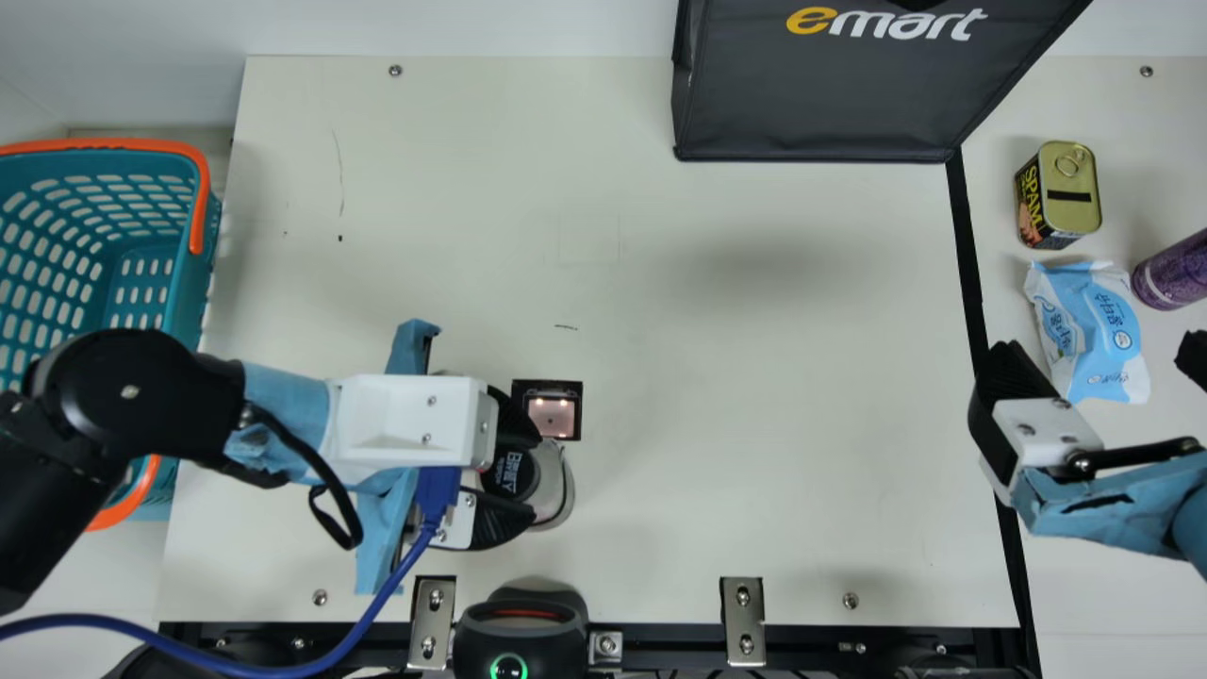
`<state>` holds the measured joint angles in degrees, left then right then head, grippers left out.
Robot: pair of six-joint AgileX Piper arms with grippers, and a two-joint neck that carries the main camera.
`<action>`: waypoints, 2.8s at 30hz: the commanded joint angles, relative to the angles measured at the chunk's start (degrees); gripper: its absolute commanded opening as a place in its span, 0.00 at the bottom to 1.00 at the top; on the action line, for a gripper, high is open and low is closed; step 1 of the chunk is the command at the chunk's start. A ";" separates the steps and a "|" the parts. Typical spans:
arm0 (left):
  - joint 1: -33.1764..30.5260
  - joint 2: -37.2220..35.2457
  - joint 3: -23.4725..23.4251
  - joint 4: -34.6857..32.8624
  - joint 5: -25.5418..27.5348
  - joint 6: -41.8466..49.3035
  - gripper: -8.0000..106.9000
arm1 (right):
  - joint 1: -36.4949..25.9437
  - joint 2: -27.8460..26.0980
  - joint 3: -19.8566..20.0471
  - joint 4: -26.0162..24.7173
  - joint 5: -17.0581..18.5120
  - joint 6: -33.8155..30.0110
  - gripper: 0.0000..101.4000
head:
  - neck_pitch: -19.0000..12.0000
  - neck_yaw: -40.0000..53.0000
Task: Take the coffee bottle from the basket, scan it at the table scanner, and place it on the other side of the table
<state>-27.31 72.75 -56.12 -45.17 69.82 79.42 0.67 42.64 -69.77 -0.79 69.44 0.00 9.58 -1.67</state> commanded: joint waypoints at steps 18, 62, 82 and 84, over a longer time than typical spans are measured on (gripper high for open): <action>4.79 6.18 -3.83 -1.26 0.08 7.98 0.00 | 0.00 0.00 0.00 0.00 0.05 0.00 0.94 | -1.66 0.09; 7.63 1.67 -1.47 -4.25 0.08 2.25 0.00 | 0.00 0.00 0.00 0.00 0.05 0.00 0.94 | -1.66 0.09; 9.19 -4.45 1.46 -3.17 0.08 -3.28 0.00 | 0.00 0.00 0.00 0.00 0.05 0.00 0.94 | -1.66 0.09; 9.63 -4.88 1.62 -2.92 0.08 -3.42 0.00 | 0.00 0.00 0.00 0.00 0.05 0.00 0.94 | -1.66 0.09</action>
<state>-17.74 67.99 -54.46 -48.37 69.88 76.11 0.67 42.64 -69.77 -0.79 69.49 0.00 9.58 -1.67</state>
